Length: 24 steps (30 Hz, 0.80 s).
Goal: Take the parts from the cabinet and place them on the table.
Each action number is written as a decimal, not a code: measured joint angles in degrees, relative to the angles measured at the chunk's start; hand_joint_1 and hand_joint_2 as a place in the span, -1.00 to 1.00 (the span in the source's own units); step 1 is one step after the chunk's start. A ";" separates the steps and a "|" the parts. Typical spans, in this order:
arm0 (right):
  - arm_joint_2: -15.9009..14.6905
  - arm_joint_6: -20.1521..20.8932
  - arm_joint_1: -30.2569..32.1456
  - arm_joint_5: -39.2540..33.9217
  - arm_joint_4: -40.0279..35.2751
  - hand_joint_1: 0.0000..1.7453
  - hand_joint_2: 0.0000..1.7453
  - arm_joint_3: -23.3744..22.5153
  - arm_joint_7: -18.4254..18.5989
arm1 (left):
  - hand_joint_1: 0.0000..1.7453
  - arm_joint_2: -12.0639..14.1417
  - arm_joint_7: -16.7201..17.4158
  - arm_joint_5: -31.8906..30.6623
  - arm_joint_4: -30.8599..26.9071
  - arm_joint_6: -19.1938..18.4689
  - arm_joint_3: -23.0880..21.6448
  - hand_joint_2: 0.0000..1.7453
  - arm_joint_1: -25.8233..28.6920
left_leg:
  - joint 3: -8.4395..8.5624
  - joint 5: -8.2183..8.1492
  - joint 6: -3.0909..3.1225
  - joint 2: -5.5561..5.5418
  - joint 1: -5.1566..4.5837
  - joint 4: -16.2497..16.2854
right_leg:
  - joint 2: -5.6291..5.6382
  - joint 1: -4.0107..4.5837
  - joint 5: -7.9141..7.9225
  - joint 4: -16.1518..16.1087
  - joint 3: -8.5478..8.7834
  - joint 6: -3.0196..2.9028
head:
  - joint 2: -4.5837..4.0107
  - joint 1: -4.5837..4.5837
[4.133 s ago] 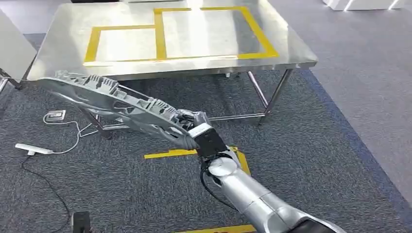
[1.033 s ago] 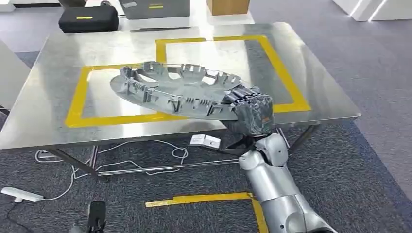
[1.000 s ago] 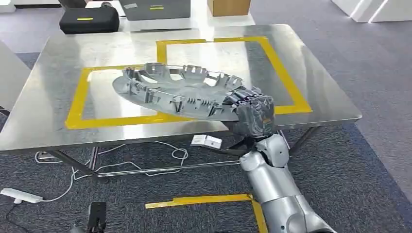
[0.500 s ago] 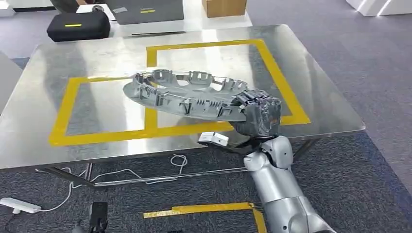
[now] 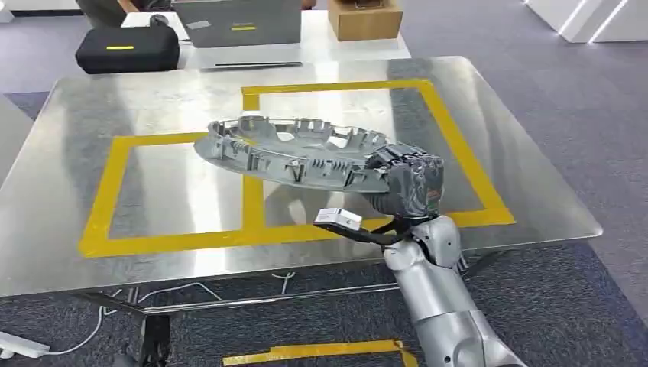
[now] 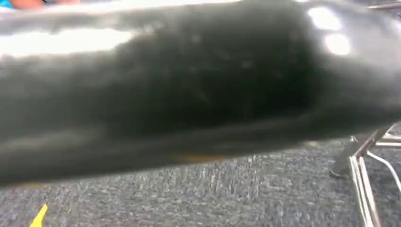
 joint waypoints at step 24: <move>0.07 0.00 0.99 13.83 1.30 1.00 1.00 2.14 7.22 | -1.00 -0.22 0.72 -1.57 0.00 1.47 -1.70 -1.00 0.96 | 2.58 -1.71 -1.29 -0.17 -0.15 -0.84 | 0.23 1.42 12.20 -15.93 3.36 -2.70 | 0.00 -0.35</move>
